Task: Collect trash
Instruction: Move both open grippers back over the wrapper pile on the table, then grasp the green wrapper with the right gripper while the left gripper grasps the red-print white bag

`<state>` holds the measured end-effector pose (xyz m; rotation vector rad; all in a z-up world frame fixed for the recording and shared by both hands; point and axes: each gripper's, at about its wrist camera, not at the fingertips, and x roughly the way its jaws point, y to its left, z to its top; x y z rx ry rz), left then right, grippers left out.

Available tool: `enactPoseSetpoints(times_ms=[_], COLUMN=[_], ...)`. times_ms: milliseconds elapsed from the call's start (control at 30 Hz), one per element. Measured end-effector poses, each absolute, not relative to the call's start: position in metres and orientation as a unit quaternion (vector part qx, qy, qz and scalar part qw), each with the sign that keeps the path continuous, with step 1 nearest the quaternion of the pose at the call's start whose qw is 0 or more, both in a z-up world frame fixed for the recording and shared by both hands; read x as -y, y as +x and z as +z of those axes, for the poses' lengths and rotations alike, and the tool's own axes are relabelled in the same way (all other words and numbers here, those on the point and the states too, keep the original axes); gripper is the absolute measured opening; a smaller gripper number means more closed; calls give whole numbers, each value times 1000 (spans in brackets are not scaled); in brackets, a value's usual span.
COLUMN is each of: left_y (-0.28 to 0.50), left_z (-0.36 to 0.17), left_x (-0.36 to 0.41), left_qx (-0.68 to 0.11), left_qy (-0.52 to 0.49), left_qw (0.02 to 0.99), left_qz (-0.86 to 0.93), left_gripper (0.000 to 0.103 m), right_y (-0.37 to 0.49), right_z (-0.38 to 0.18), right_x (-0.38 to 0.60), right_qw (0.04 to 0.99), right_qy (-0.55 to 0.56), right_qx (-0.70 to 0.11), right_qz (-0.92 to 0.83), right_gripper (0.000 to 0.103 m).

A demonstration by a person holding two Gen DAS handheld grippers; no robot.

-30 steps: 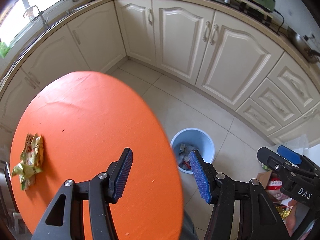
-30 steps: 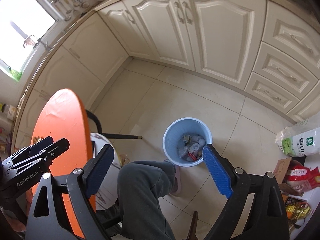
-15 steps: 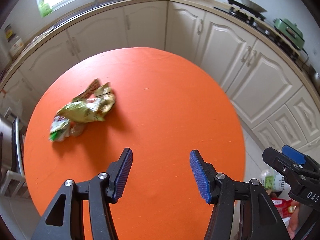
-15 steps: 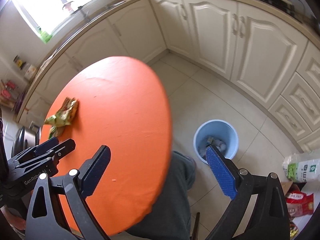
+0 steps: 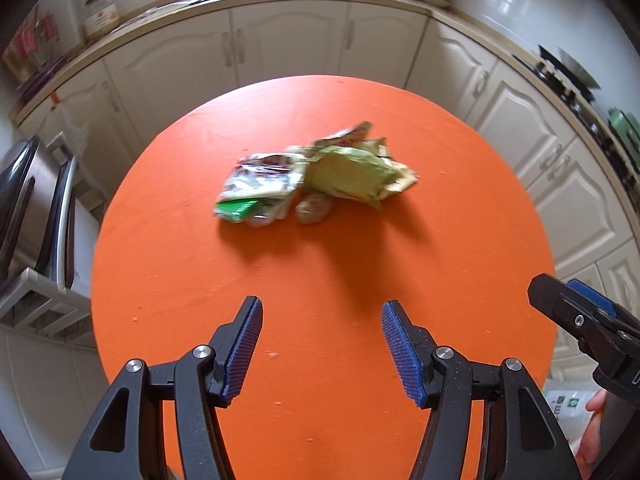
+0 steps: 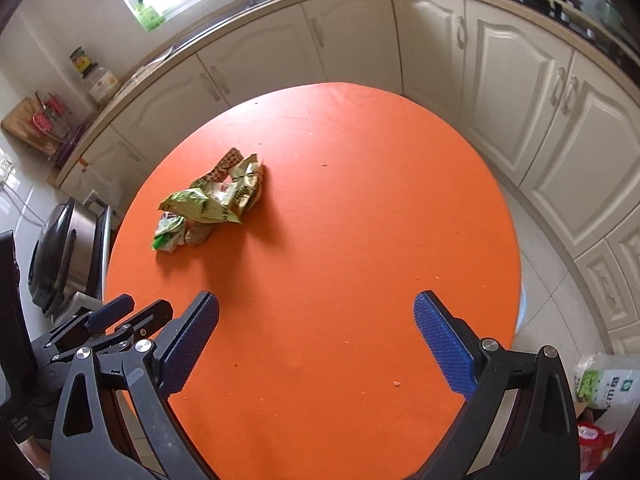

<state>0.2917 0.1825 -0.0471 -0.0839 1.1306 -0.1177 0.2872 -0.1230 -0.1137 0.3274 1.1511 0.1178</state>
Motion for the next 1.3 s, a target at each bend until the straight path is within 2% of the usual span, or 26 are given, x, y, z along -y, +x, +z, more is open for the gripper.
enactPoseSetpoints(times_ms=[433,600,700,733,767,833,933,967,1300], left_y=[324,341,354,361,366,374,390,395,452], left_z=[-41,-47,-51,-55,-58,-62,-69,-70,-85], left_x=[-277,-296,-303,-303,-303,-301,-294,-290,-242], left_qx=[-534,-542,-544,-544,-546,-549,-556,-558,-572], left_qy=[-112,-134,-140,-141,-144,-147,-151,-151,-124], left_qw=[838,829,827,826,825,823,818,816,810], left_qz=[15,22,23,23,22,17,7,4,-35], left_gripper=[58,58,58,59,59,59,60,60,67], right_y=[367,393,406,409,412,415,417,417,403], right_z=[-114,-130,-145,-150,-156,-166,-170,-168,-116], right_x=[18,-13,-28,-30,-32,-31,-17,-11,53], right_qw=[813,798,781,777,771,767,765,765,798], right_qy=[62,37,30,30,29,19,45,54,111], right_qx=[-564,-584,-603,-609,-616,-625,-626,-625,-574], right_qz=[130,144,157,157,156,146,146,144,151], right_gripper=[99,94,83,71,54,37,30,22,21])
